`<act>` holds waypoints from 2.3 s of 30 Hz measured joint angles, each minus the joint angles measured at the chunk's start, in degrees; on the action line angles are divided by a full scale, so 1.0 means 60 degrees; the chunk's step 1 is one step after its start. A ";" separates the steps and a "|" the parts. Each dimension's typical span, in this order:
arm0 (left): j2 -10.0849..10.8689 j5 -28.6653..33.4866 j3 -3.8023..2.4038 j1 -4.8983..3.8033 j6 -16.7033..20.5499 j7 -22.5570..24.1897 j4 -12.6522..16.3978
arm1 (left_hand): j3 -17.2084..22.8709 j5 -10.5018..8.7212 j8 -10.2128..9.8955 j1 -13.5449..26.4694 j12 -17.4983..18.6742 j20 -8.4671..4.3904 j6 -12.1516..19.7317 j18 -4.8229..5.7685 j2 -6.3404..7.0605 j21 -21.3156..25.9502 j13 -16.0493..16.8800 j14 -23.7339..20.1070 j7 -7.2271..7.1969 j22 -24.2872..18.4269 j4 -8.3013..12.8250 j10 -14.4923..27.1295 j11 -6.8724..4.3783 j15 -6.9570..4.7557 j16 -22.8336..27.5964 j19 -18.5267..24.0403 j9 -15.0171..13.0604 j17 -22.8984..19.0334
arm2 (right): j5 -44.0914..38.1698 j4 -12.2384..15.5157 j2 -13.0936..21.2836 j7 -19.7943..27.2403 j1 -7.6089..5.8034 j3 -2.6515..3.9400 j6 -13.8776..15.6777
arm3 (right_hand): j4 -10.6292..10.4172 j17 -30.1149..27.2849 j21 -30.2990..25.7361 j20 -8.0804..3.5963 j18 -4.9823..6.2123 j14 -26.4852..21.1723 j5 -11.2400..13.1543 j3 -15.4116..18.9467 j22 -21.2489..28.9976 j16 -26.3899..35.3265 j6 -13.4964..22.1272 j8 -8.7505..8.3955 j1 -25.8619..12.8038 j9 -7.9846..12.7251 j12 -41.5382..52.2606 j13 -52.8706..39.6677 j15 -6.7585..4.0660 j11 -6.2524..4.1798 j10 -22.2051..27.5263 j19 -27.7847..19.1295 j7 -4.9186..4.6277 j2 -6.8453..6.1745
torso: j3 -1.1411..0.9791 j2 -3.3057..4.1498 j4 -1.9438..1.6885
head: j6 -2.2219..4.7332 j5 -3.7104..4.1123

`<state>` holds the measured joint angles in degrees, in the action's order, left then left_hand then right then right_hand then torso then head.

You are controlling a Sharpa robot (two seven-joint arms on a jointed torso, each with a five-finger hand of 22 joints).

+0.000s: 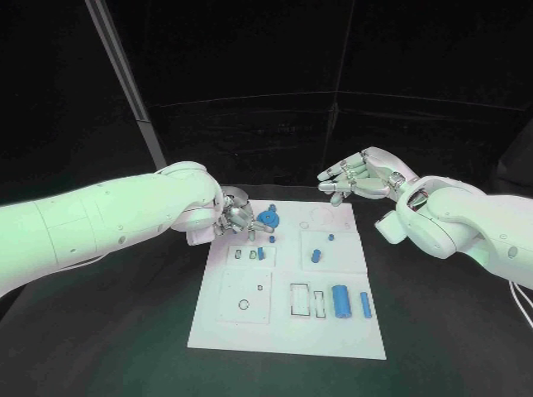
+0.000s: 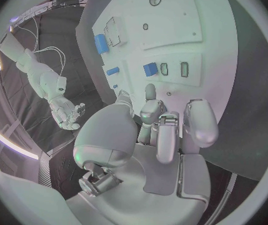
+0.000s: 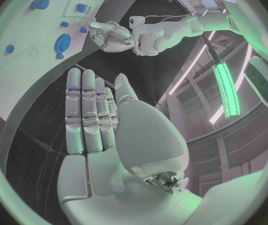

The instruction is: Assemble the parts on the task board

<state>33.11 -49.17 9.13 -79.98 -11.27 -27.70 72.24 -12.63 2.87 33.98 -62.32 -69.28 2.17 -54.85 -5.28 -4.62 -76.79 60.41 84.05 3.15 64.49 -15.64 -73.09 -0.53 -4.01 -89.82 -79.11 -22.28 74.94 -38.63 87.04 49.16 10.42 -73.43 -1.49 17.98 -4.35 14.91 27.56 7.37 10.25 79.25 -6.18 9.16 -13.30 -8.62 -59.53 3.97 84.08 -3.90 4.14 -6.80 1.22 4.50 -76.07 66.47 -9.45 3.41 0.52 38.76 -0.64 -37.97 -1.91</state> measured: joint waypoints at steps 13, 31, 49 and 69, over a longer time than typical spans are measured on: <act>-0.0676 -0.0455 0.0069 -0.0006 -0.0608 -0.0223 -0.0568 | -0.0041 0.0000 0.0134 -0.0114 0.0000 0.0000 0.0068 0.0000 -0.0113 -0.0001 -0.0005 0.0000 0.0001 0.0055 0.0041 0.0000 0.0001 0.0000 0.0000 0.0000 -0.0118 -0.0001 | -0.0055 -0.0050 -0.0079 -0.0033 0.0000 0.0000 0.0069 | -0.0024 0.0032 0.0000 0.0000 0.0000 -0.0001 -0.0161 0.0076 0.0018 0.0000 0.0000 0.0000 0.0000 -0.0001 0.0000 0.0001 0.0000 0.0000 0.0000 0.0000 0.0000 0.0000 | 0.0012 0.0010 -0.0009 | -0.0087 0.0014; -0.0899 -0.0688 0.0183 0.0007 -0.1248 -0.0313 -0.0836 | -0.0012 0.0000 0.0329 -0.0316 -0.0035 0.0001 0.0205 -0.0001 -0.0316 -0.0072 0.0068 0.0000 0.0002 0.0148 0.0145 0.0000 0.0001 0.0001 0.0000 0.0001 -0.0302 -0.0003 | -0.0082 -0.0148 -0.0166 -0.0102 0.0000 -0.0001 0.0088 | -0.0046 0.0080 0.0001 0.0001 0.0000 -0.0001 -0.0501 0.0151 0.0036 0.0088 0.0000 0.0000 0.0000 -0.0001 0.0000 0.0001 0.0001 0.0021 0.0022 -0.0001 0.0000 0.0000 | 0.0014 0.0004 -0.0020 | -0.0200 0.0033; -0.1047 -0.0728 0.0386 0.0065 -0.1560 -0.0340 -0.0954 | 0.0054 0.0001 0.0410 -0.0418 -0.0035 0.0002 0.0273 -0.0002 -0.0417 -0.0072 0.0091 0.0000 0.0000 0.0177 0.0264 0.0001 0.0002 0.0002 0.0000 0.0002 -0.0418 -0.0003 | -0.0085 -0.0236 -0.0232 -0.0142 0.0000 -0.0003 0.0086 | -0.0021 0.0093 -0.0036 0.0001 -0.0001 -0.0001 -0.0628 0.0179 0.0043 0.0131 0.0036 0.0001 -0.0001 -0.0002 -0.0001 0.0001 0.0001 0.0036 0.0038 -0.0001 -0.0036 0.0000 | 0.0005 0.0000 -0.0021 | -0.0273 0.0030; -0.1095 -0.0741 0.0402 0.0098 -0.1565 -0.0353 -0.0968 | 0.0632 0.0001 0.0634 -0.0948 -0.0034 0.0002 0.0478 0.0000 -0.0562 -0.0093 0.0089 0.0000 0.0002 0.0191 0.0895 0.0001 0.0002 0.0002 0.0000 0.0002 -0.0706 -0.0004 | -0.0088 -0.0328 -0.0317 -0.0174 0.0001 -0.0003 0.0077 | -0.0052 0.0107 -0.0031 0.0001 -0.0001 -0.0038 -0.0722 0.0210 0.0051 0.0131 0.0035 0.0001 -0.0001 -0.0002 -0.0001 0.0001 0.0037 0.0070 0.0072 -0.0001 -0.0035 0.0000 | 0.0005 -0.0001 -0.0021 | -0.0337 0.0049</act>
<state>26.54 -53.61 11.54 -79.39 -20.66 -29.82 66.43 -8.84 2.87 37.78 -68.01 -69.49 2.18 -51.98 -5.28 -7.99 -77.35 60.95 84.05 3.16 65.64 -10.26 -73.08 -0.52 -4.00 -89.82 -79.10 -26.51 74.91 -39.16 85.07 47.25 9.37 -73.43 -1.51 18.44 -4.67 15.55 27.38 7.37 10.24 79.03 -10.52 10.42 -12.99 -7.84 -59.32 3.97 84.08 -3.91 4.14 -6.79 1.44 4.92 -75.63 66.46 -9.66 3.41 0.54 38.75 -0.77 -39.99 -1.61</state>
